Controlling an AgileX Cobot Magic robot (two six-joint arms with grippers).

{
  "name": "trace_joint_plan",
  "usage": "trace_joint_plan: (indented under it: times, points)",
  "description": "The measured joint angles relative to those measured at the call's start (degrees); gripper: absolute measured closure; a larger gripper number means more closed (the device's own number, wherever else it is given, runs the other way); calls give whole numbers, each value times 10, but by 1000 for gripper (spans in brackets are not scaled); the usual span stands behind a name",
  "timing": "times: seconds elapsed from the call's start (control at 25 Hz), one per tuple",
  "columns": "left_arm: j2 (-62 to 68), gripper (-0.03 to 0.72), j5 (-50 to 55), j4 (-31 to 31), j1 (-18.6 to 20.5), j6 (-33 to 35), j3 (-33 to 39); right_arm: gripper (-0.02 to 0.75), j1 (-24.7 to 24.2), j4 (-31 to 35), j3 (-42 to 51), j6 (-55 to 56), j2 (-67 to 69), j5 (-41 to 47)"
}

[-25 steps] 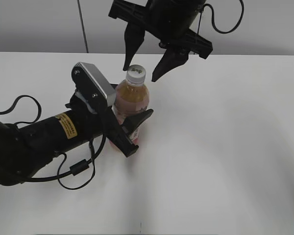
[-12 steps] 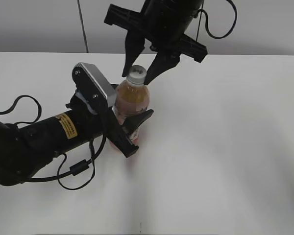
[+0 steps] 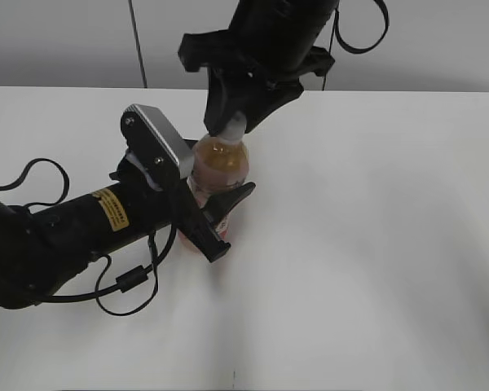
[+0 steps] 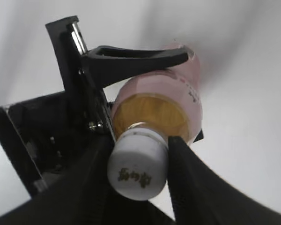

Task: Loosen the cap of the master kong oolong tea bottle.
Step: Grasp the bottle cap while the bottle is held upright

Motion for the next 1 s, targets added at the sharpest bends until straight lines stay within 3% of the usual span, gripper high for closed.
trace_joint_plan:
  times: [0.32, 0.68, 1.0]
  points:
    - [0, 247, 10, 0, 0, 1, -2, 456, 7, -73, -2, -318, -2, 0]
    - [0, 247, 11, 1, 0, 2, -2, 456, 6, -65, -2, -499, -1, -1]
    - [1, 247, -2, -10, 2, -3, 0, 456, 4, -33, -1, -729, -1, -28]
